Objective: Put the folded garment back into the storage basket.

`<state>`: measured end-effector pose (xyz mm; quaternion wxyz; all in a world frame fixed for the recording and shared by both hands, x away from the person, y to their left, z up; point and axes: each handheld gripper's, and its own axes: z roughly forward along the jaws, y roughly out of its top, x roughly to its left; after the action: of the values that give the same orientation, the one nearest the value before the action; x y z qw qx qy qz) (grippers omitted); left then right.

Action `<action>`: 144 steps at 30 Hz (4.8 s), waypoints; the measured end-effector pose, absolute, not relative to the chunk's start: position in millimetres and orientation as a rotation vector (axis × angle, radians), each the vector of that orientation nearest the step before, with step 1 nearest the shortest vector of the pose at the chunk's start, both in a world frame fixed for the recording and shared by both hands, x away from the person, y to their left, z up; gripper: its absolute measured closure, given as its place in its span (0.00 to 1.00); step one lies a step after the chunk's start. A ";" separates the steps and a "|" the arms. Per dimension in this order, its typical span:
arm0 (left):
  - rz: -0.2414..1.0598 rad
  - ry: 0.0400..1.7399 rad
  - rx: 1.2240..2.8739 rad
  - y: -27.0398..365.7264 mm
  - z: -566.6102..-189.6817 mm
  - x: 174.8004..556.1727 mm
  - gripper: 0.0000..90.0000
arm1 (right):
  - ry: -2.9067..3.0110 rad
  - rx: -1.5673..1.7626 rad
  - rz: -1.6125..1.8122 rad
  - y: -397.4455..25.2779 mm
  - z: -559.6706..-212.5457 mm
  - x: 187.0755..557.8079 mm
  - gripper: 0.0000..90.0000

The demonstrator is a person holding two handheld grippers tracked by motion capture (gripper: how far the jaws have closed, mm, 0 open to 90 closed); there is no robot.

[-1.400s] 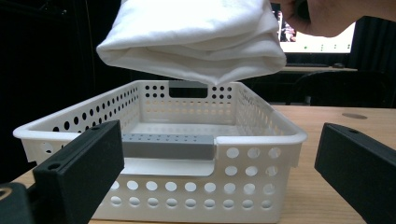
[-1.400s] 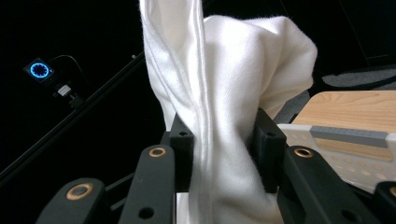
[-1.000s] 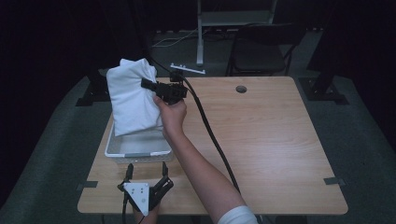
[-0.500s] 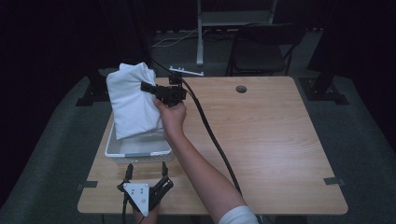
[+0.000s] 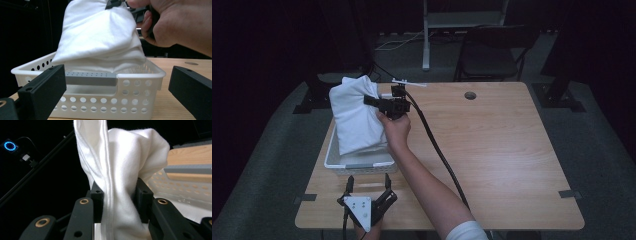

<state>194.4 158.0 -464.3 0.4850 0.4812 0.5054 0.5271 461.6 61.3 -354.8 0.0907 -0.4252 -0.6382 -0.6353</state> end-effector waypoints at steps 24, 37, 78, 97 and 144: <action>1.276 1.223 1.174 158.2 -464.4 194.4 0.02 | -2.132 -1.324 -1.715 84.3 -381.1 462.1 0.75; 1.277 1.224 1.174 158.1 -464.3 194.4 0.02 | -2.283 -1.347 -1.635 87.2 -380.9 461.7 0.74; 1.274 1.229 1.179 158.0 -464.2 194.9 0.02 | -2.448 -1.104 -1.757 74.4 -377.4 440.9 0.12; 1.257 1.217 1.193 158.6 -464.0 195.3 0.02 | -2.516 -1.091 -1.806 44.4 -365.8 425.9 0.02; 1.233 1.201 1.215 159.3 -463.8 196.0 0.02 | -2.489 -1.284 -1.856 -77.0 -376.9 376.5 0.02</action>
<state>196.0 159.3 -463.8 0.4945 0.5012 0.4954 0.5088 376.5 -77.0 -376.9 -0.1087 -0.3799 -0.7365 -0.5491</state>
